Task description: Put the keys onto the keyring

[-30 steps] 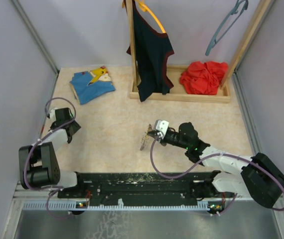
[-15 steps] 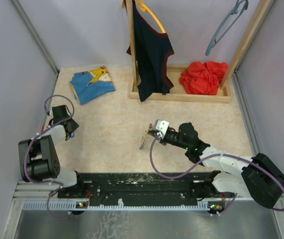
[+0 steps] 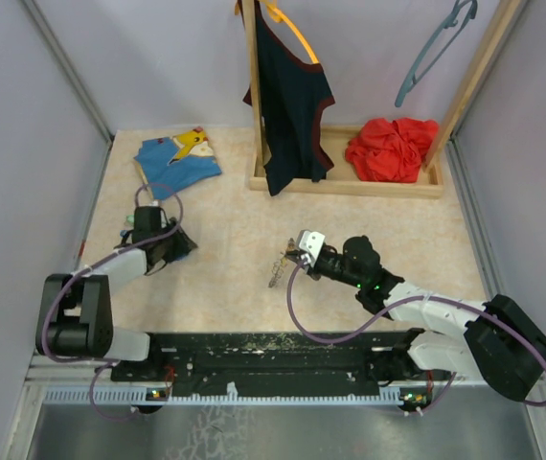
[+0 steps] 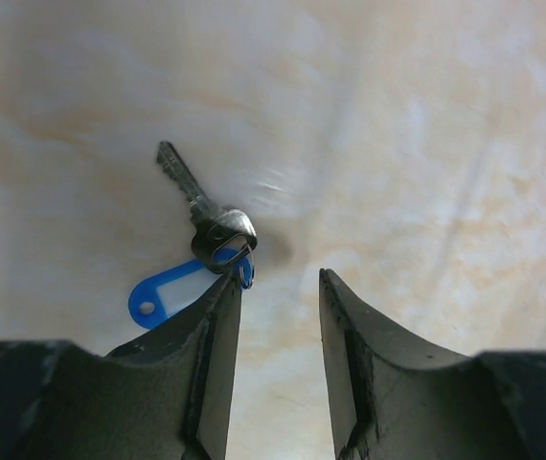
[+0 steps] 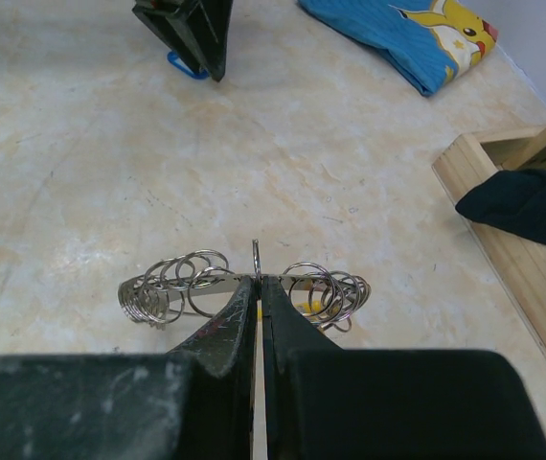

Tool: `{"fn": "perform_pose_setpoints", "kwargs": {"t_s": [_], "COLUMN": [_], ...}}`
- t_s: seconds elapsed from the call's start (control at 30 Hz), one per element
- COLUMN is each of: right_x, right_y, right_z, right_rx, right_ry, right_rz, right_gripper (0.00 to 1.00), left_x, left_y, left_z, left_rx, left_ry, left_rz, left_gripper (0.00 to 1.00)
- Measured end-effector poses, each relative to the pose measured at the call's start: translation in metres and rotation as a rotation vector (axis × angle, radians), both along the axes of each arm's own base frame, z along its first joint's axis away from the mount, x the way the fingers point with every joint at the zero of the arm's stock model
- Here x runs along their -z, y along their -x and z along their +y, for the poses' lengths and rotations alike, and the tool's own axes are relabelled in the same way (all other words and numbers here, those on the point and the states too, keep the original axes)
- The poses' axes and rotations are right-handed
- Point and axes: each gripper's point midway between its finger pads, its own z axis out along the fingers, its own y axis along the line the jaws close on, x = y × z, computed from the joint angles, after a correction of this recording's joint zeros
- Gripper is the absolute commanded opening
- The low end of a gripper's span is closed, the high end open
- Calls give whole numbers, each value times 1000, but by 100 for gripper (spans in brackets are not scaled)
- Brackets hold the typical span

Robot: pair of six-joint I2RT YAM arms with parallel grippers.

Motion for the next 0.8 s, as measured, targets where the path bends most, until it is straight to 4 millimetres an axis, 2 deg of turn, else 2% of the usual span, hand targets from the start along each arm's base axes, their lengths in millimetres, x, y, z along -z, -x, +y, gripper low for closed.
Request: {"fn": "perform_pose_setpoints", "kwargs": {"t_s": [0.13, 0.2, 0.27, 0.33, 0.53, 0.63, 0.8], "right_x": [2, 3, 4, 5, 10, 15, 22], "right_y": [0, 0, 0, 1, 2, 3, 4], "right_z": [-1, -1, -1, -2, -2, -2, -3], "right_rx": [2, 2, 1, 1, -2, -4, -8], "right_ry": [9, 12, 15, 19, 32, 44, 66], "right_rz": [4, 3, 6, 10, 24, 37, 55], "right_gripper": [0, 0, 0, 0, 0, 0, 0], "left_x": [-1, -2, -5, -10, -31, -32, -27], "left_y": [12, 18, 21, 21, 18, 20, 24], "left_z": [-62, -84, -96, -99, -90, -92, -109], "left_rx": [167, 229, 263, 272, 266, 292, 411], "left_ry": [14, -1, -21, -54, -178, -235, -318], "left_rz": [11, 20, 21, 15, -41, -55, -87], "left_gripper": [46, 47, 48, 48, 48, 47, 47]}}
